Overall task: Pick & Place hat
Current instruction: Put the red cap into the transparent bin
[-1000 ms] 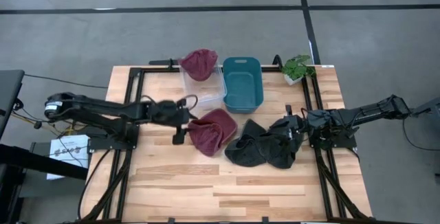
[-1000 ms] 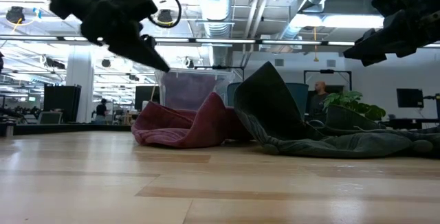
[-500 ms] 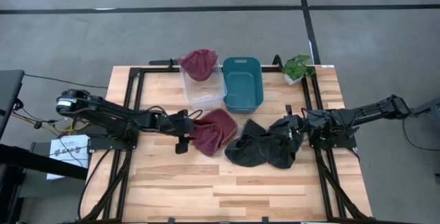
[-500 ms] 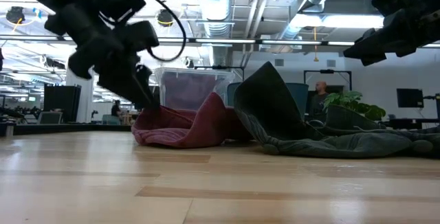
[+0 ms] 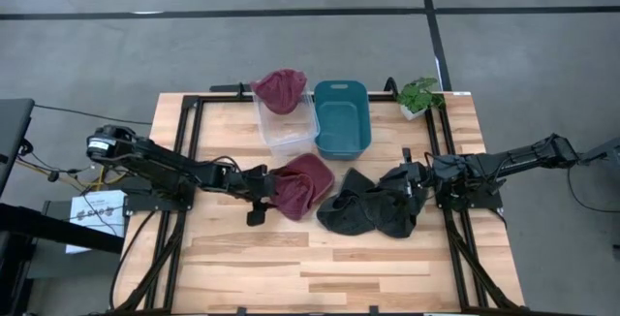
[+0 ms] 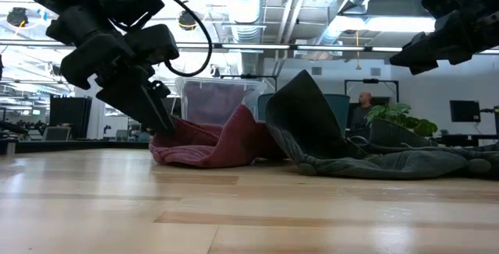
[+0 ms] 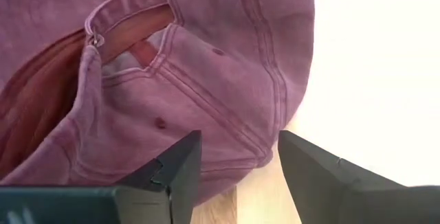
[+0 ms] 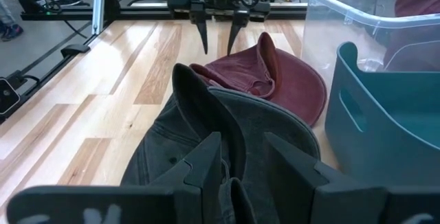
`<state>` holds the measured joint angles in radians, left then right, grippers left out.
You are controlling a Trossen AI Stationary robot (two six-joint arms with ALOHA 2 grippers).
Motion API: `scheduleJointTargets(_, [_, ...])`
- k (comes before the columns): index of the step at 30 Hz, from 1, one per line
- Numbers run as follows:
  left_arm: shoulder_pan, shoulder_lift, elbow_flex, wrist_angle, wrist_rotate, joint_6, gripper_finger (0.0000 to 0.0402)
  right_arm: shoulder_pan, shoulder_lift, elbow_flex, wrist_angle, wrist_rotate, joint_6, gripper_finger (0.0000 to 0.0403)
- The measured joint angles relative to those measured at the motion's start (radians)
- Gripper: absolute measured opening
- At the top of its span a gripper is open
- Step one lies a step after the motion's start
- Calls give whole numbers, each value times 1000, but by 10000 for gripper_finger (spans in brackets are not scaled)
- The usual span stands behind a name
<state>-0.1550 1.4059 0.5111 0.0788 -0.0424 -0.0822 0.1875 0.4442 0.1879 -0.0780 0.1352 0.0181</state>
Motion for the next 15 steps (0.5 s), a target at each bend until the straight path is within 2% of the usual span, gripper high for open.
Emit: scheduleJointTargets(15, [-1,117,1,5,19,-46,191,0,0,0,0,0,0,99])
